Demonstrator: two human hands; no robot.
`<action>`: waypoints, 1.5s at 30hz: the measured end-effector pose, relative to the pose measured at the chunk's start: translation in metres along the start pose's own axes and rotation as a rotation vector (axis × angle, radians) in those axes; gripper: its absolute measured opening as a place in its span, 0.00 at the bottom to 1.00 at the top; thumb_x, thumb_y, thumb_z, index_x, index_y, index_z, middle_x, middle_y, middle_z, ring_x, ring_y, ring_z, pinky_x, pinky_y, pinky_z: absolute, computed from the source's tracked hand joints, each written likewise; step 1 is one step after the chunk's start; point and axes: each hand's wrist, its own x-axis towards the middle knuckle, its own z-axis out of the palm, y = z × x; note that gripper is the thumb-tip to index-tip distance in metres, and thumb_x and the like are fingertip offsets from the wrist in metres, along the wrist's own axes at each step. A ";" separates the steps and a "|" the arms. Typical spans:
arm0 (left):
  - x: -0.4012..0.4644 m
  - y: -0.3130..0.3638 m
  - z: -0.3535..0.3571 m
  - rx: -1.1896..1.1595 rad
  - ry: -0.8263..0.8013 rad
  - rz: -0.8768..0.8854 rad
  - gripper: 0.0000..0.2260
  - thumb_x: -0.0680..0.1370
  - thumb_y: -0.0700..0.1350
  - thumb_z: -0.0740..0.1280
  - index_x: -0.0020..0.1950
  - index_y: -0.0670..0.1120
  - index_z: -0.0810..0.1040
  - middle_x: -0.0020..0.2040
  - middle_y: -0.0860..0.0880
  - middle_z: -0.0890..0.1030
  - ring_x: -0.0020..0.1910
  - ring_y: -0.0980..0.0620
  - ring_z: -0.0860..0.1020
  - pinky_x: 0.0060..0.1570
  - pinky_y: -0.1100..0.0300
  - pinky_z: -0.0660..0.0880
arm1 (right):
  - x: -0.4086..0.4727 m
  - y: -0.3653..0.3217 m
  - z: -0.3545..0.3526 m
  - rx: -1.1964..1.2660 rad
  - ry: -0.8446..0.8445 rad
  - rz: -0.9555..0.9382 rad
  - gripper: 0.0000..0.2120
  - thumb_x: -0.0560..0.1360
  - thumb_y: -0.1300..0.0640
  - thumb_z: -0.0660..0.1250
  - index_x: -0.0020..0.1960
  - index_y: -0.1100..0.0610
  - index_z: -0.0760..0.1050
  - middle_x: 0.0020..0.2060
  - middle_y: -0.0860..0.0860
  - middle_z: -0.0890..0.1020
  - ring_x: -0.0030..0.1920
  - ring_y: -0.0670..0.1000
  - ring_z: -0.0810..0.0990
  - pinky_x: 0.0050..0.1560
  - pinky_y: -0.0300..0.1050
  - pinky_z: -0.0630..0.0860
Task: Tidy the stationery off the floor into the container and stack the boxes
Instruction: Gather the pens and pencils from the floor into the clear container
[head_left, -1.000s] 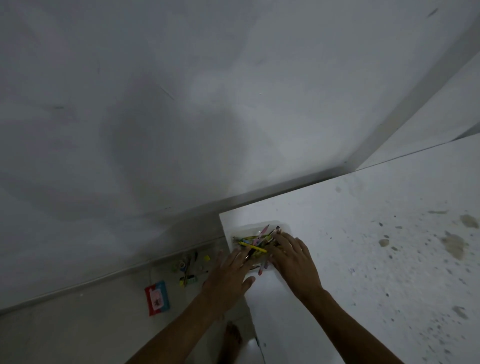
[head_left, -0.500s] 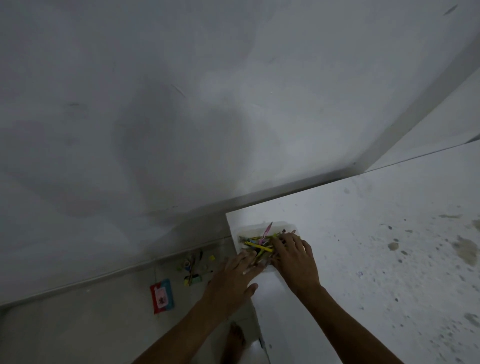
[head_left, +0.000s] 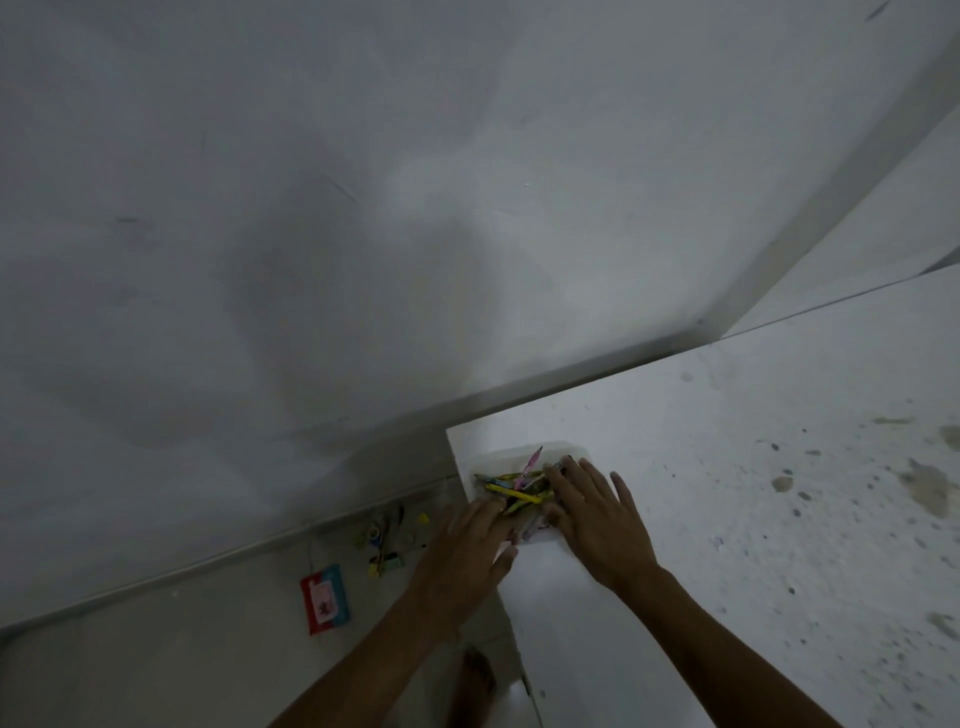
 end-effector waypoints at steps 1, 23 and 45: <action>0.001 -0.001 0.001 0.012 0.054 0.014 0.19 0.81 0.53 0.55 0.70 0.49 0.69 0.71 0.48 0.69 0.71 0.49 0.65 0.70 0.47 0.62 | 0.004 -0.002 -0.005 -0.004 0.058 -0.029 0.28 0.81 0.41 0.39 0.75 0.50 0.61 0.75 0.52 0.62 0.75 0.54 0.60 0.74 0.56 0.52; 0.005 0.013 0.005 0.142 0.113 -0.047 0.22 0.76 0.58 0.64 0.66 0.49 0.75 0.67 0.50 0.75 0.66 0.50 0.73 0.61 0.43 0.73 | 0.003 -0.037 0.025 -0.015 -0.002 0.282 0.36 0.72 0.33 0.26 0.76 0.49 0.36 0.77 0.56 0.43 0.77 0.58 0.42 0.72 0.63 0.38; 0.014 0.001 0.003 0.008 0.130 -0.229 0.12 0.79 0.53 0.59 0.53 0.51 0.80 0.69 0.50 0.69 0.70 0.48 0.62 0.64 0.54 0.60 | -0.022 0.001 0.012 0.291 0.339 0.136 0.08 0.70 0.60 0.74 0.50 0.58 0.81 0.52 0.56 0.81 0.54 0.57 0.78 0.54 0.50 0.75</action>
